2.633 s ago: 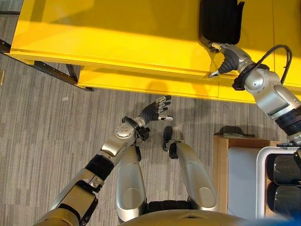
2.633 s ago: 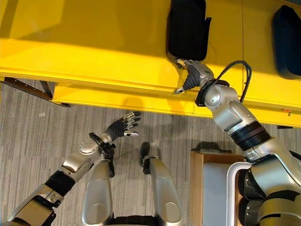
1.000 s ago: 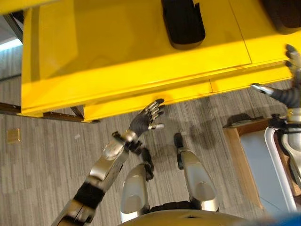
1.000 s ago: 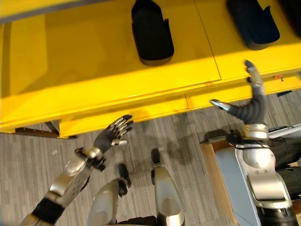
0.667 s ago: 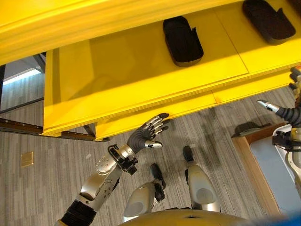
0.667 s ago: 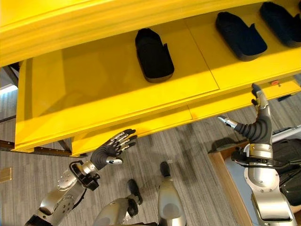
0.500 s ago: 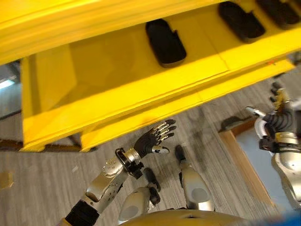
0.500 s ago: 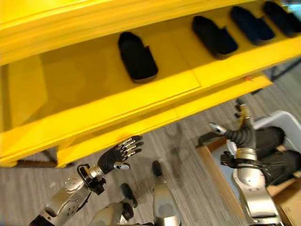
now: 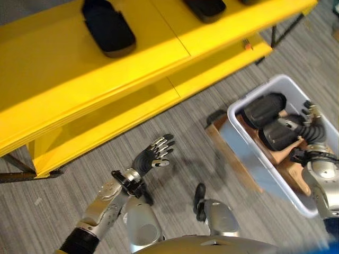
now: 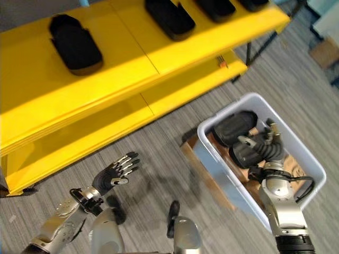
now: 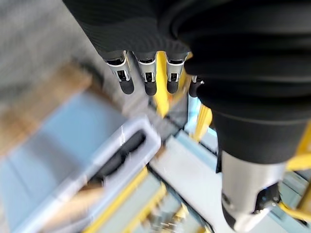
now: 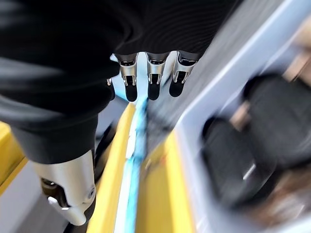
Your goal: Move parts from the plastic box to the shelf.
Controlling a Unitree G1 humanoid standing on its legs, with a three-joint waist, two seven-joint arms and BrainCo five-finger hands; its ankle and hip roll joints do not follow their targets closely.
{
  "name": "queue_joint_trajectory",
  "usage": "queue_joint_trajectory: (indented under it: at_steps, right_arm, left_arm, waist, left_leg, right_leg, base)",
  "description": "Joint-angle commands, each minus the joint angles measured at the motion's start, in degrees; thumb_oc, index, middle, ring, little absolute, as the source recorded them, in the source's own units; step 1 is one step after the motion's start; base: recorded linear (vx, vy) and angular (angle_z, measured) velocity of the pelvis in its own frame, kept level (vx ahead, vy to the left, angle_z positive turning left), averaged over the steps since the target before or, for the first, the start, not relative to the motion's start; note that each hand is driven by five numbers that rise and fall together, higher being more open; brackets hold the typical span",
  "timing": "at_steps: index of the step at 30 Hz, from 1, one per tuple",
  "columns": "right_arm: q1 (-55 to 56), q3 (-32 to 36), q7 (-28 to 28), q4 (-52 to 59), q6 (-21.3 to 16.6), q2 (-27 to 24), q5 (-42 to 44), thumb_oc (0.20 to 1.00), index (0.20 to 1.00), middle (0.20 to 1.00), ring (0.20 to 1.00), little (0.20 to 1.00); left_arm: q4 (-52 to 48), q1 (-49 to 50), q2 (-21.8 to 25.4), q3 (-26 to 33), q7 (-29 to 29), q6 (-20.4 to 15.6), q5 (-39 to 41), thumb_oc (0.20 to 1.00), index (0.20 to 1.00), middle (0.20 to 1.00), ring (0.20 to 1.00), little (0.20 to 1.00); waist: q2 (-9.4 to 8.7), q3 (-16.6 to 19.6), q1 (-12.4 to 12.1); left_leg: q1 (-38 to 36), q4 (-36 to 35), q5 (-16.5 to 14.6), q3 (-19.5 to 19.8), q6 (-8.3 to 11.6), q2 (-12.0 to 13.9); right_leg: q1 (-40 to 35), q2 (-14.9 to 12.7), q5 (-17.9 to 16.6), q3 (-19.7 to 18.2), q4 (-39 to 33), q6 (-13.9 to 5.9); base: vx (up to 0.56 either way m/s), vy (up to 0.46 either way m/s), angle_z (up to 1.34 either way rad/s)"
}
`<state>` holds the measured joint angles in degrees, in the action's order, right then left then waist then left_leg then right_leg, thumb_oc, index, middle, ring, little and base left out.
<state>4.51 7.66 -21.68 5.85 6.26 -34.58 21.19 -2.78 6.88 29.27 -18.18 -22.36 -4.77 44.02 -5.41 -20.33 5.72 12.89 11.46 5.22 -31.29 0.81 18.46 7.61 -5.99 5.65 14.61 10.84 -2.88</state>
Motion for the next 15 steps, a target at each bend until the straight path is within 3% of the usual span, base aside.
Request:
queue_joint_trajectory:
  at_steps: [1,8,11,12,13,14,15]
  right_arm:
    - [0.7,4.9,-5.5,2.8,-1.3,-3.2,-0.9,1.0,1.0,1.0,1.0,1.0]
    - [0.5,7.5,-8.9,1.0,0.6,-4.7,-0.7,1.0,1.0,1.0,1.0,1.0]
    - [-3.0,4.8,-8.7,-2.5,0.3,-5.1,-1.1,1.0,1.0,1.0,1.0,1.0]
    - [-5.0,3.3,-7.9,-3.8,-0.1,-4.8,-2.6,1.0,1.0,1.0,1.0,1.0]
    - [-9.4,0.1,-5.6,-5.5,-1.3,-4.9,-3.9,1.0,1.0,1.0,1.0,1.0]
    - [-12.3,-2.8,-3.6,-6.1,-1.1,-4.3,-5.5,1.0,1.0,1.0,1.0,1.0]
    - [-12.8,-3.5,-3.3,-5.8,-1.1,-4.0,-6.1,1.0,1.0,1.0,1.0,1.0]
  left_arm:
    - [-4.2,-0.5,-0.5,1.5,-2.9,-1.7,1.8,1.0,1.0,1.0,1.0,1.0]
    - [-3.7,-2.8,-1.1,1.2,-4.1,-3.0,0.3,1.0,1.0,1.0,1.0,1.0]
    - [-2.8,-4.9,-2.1,-0.2,-0.7,-5.0,0.1,1.0,1.0,1.0,1.0,1.0]
    - [-2.8,-5.3,-2.5,-0.3,0.4,-5.4,-0.3,1.0,1.0,1.0,1.0,1.0]
    - [-2.5,-6.2,-3.5,-0.9,4.3,-7.4,-1.1,1.0,1.0,1.0,1.0,1.0]
    - [-2.4,-6.9,-4.3,-1.4,6.8,-8.2,-1.4,1.0,1.0,1.0,1.0,1.0]
    - [-2.3,-7.2,-4.7,-1.4,7.1,-8.2,-1.3,1.0,1.0,1.0,1.0,1.0]
  waist:
    - [0.2,-1.0,1.4]
    - [3.17,-2.6,4.5]
    - [4.0,-2.7,5.6]
    - [4.32,-2.5,5.4]
    - [4.56,-1.6,4.6]
    - [4.73,-1.0,3.8]
    - [4.92,-0.6,3.9]
  left_leg:
    - [4.2,2.2,-3.9,0.8,3.29,1.4]
    - [0.5,-2.8,-0.9,1.5,5.24,1.5]
    - [-1.5,-5.0,-0.6,10.8,5.89,-1.1]
    - [-1.7,-5.7,-0.3,13.7,5.07,-1.8]
    - [-3.1,-5.5,-2.5,20.5,4.51,-5.1]
    - [-4.2,-4.5,-4.5,23.5,4.2,-7.0]
    - [-4.8,-4.8,-4.7,22.8,4.19,-7.1]
  right_leg:
    - [-5.1,-0.1,6.7,-1.0,5.0,-0.22]
    - [0.0,1.8,6.6,-3.3,8.2,1.86]
    - [3.6,3.7,3.9,-9.8,7.0,1.77]
    - [5.0,4.2,1.6,-11.7,5.5,1.74]
    - [6.5,4.2,-1.0,-15.5,2.9,0.85]
    - [7.1,3.8,-2.6,-16.8,1.0,0.66]
    - [7.3,3.6,-3.4,-16.6,0.2,0.65]
  base:
    - [-0.15,-0.157,-0.47]
    - [-0.12,-0.094,-0.39]
    - [-0.06,0.035,-1.06]
    - [-0.06,0.222,-1.23]
    - [-0.03,0.298,-2.42]
    - [0.04,0.299,-3.43]
    - [0.1,0.197,-4.03]
